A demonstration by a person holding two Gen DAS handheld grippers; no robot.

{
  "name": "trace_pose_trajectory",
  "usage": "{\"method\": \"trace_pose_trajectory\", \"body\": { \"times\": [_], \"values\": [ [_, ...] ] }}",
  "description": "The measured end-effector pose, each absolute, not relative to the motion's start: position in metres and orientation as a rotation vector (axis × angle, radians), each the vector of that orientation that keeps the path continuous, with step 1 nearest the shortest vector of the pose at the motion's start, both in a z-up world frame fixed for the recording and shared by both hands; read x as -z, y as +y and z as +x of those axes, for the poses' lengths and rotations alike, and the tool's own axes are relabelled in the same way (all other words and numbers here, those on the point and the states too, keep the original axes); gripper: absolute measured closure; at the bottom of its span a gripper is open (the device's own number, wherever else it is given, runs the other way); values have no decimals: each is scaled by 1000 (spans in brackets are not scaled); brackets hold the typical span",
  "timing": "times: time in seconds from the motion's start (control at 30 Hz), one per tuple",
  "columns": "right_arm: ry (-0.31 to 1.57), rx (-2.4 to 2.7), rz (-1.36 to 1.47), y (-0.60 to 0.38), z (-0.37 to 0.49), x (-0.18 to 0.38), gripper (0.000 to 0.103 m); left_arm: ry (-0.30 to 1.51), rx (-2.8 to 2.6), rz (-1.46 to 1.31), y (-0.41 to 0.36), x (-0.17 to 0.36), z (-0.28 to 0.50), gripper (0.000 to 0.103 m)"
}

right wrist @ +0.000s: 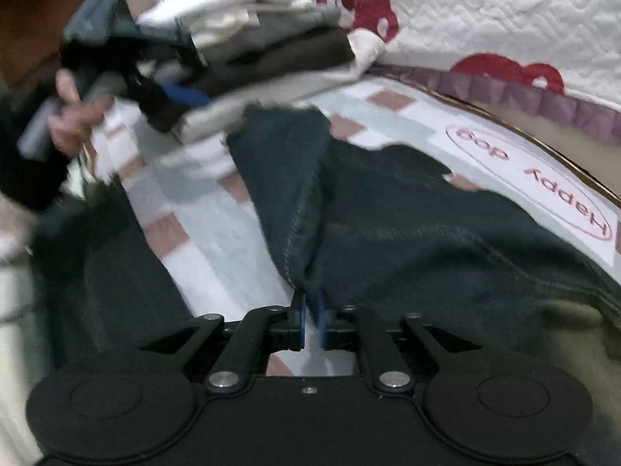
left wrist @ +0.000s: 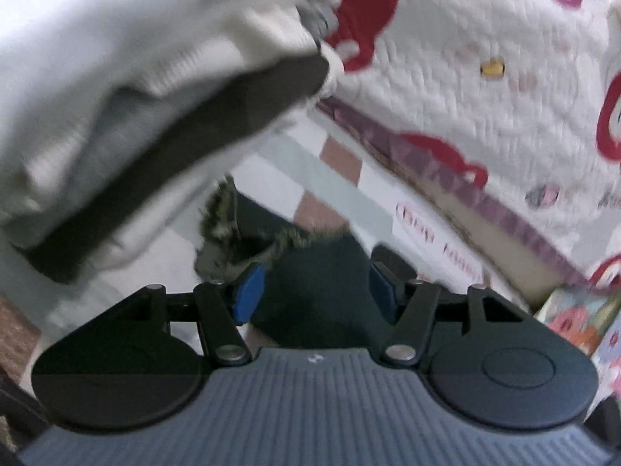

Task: Fold clothes

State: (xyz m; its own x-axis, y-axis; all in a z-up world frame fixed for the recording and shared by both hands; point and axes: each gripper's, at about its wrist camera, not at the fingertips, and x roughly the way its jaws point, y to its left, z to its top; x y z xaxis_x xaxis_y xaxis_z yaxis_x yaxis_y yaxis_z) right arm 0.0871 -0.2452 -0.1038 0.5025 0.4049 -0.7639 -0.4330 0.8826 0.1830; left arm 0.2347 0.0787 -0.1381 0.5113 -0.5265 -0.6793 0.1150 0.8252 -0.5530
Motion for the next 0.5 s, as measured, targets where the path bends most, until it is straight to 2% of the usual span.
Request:
{"method": "trace_pose_trajectory", "body": {
  "times": [0.03, 0.07, 0.13, 0.3, 0.4, 0.5],
  "values": [
    [940, -538, -27, -242, 91, 100, 70, 971, 406, -464, 74, 140, 234, 44],
    [980, -573, -15, -238, 96, 98, 48, 976, 408, -454, 70, 141, 233, 44],
    [1084, -641, 25, -230, 107, 100, 40, 983, 413, -448, 65, 143, 232, 44],
    [1257, -792, 117, -202, 122, 123, 39, 986, 317, -461, 88, 153, 236, 44],
    [1142, -689, 37, -191, 118, 117, 41, 1003, 325, -532, 97, 159, 234, 44],
    [973, -640, 168, -206, 118, 93, 41, 999, 360, -517, 85, 155, 231, 45]
  ]
}}
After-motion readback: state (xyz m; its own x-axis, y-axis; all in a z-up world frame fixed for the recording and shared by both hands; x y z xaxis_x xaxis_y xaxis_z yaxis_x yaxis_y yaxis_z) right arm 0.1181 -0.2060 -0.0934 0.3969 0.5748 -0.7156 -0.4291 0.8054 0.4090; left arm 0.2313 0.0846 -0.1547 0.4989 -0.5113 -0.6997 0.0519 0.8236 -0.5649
